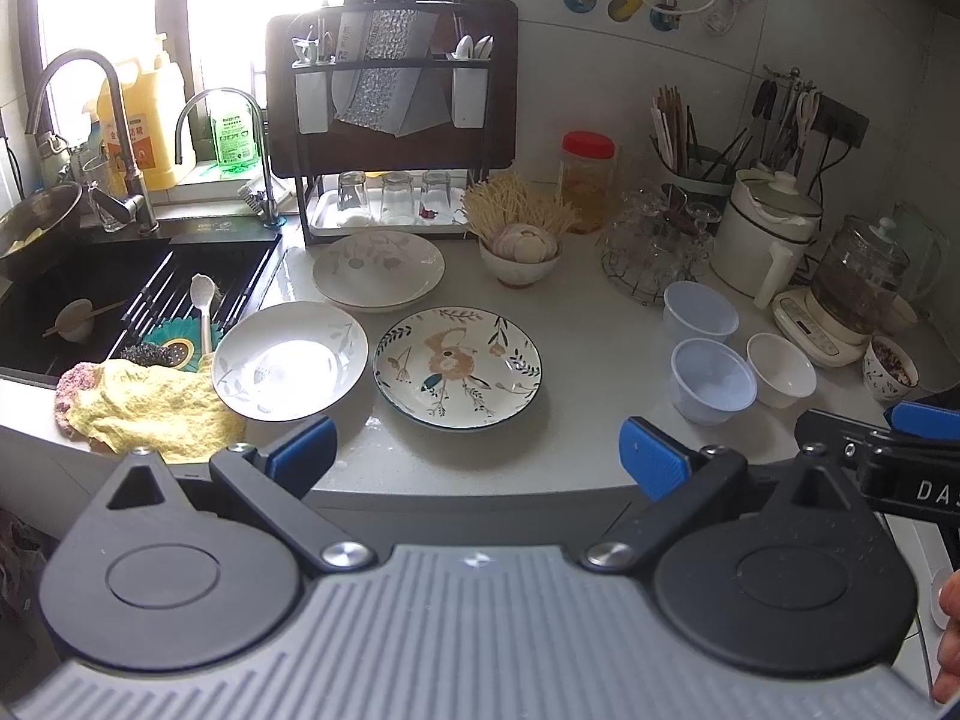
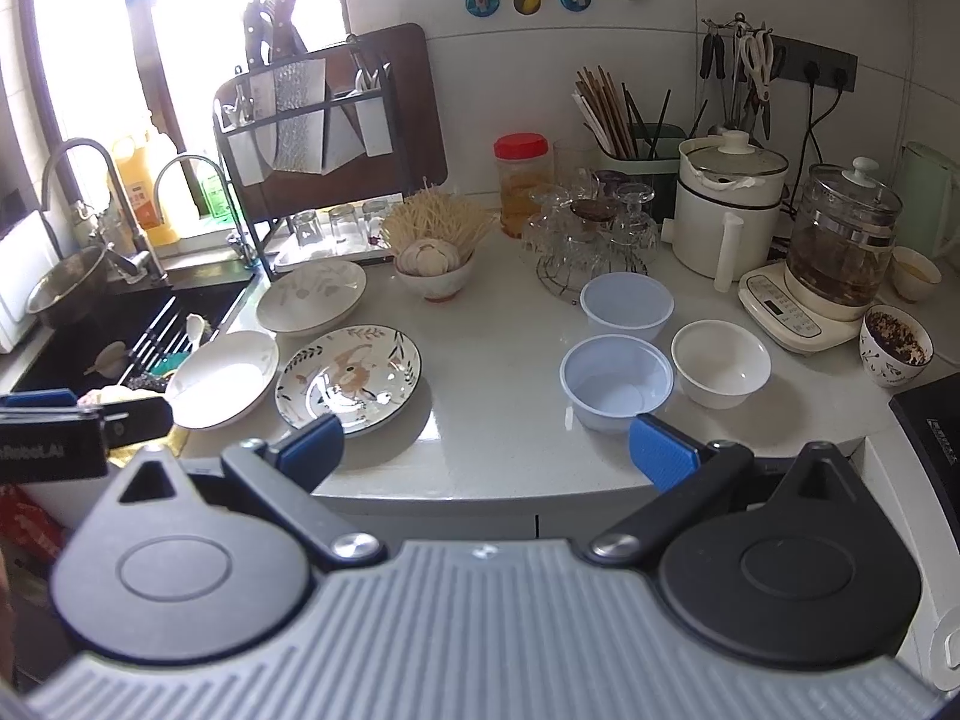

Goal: Organize plates and bowls

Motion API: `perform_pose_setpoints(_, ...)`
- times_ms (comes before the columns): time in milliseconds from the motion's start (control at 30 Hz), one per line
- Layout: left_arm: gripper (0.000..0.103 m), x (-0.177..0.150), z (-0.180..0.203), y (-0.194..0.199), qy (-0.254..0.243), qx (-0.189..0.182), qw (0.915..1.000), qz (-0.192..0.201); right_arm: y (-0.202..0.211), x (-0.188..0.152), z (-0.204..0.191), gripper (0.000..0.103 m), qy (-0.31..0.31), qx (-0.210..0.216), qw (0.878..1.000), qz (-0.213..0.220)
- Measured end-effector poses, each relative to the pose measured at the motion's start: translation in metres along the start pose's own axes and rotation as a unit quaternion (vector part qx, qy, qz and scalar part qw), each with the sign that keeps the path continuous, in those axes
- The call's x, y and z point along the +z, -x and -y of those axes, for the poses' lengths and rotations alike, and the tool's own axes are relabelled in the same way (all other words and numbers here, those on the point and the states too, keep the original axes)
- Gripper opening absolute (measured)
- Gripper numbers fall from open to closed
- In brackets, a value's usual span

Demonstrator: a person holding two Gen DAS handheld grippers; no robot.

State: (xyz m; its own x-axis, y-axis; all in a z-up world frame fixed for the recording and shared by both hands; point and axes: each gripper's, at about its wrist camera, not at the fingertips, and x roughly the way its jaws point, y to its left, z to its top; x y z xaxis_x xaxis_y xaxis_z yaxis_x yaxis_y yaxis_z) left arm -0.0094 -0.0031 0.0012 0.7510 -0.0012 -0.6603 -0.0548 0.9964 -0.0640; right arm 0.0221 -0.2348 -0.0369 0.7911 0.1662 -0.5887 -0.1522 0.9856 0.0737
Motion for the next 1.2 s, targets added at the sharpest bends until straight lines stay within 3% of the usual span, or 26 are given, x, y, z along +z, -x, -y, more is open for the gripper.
perform_pose_setpoints(1200,0.102,-0.016,0.014,0.004,-0.004,-0.012,0.9999,-0.008,0.007,-0.007,0.012,0.103,0.001,0.01,1.0,-0.005)
